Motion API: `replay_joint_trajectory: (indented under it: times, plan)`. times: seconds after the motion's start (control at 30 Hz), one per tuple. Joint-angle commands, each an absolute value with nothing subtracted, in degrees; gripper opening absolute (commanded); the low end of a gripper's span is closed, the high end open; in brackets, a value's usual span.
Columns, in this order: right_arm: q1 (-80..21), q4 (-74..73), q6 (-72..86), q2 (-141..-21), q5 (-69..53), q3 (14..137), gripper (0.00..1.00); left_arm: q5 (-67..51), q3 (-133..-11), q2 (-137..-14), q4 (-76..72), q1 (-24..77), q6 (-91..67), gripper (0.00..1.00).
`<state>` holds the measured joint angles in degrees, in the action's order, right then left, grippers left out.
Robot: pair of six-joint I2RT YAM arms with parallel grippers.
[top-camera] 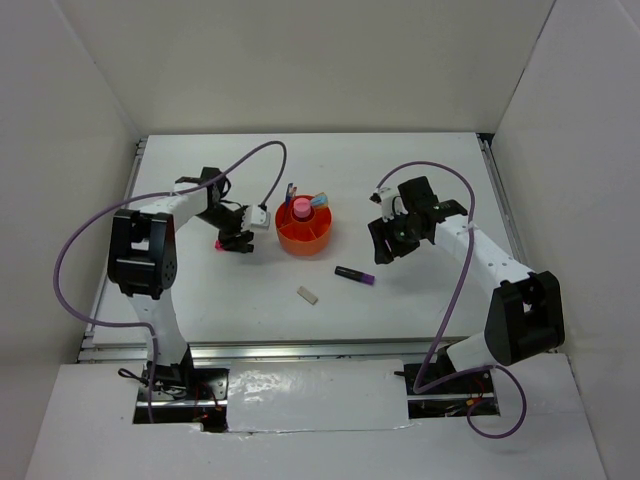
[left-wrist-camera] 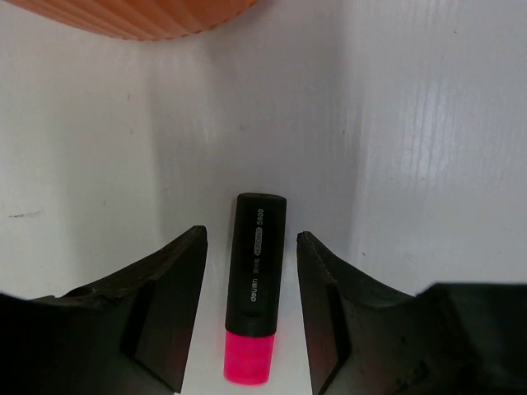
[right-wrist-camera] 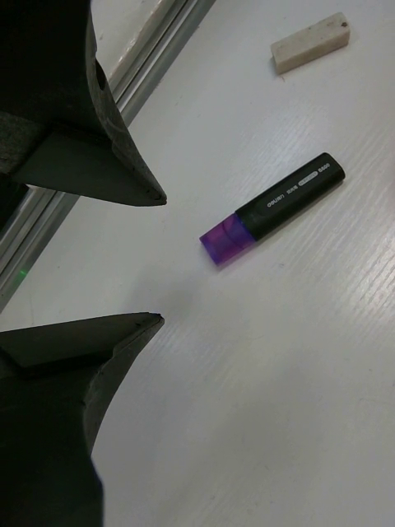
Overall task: Sort the stationery into containers
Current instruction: Pick up the pen from the center of the board.
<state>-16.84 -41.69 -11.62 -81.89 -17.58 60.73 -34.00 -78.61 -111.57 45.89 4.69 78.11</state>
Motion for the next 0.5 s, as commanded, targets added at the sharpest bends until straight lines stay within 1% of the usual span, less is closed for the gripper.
replay_joint_trajectory:
  times: [0.0, 0.13, 0.4, 0.47]
  plan:
    - [-16.3, -42.2, -11.8, -80.7, -17.8, 60.9, 0.61, -33.7, -78.4, -112.8, 44.9, 5.6, 80.6, 0.59]
    - [-16.3, -42.3, -11.6, -80.9, -18.0, 61.4, 0.61, -33.0, -78.4, -113.9, 45.3, 5.8, 80.2, 0.54]
    - [-16.1, -43.1, -11.3, -80.9, -18.7, 62.9, 0.61, -31.6, -80.9, -115.8, 49.3, 6.2, 80.8, 0.52]
    - [-16.1, -43.2, -11.2, -80.9, -18.9, 63.3, 0.61, -30.8, -80.4, -115.7, 49.7, 6.1, 81.1, 0.50]
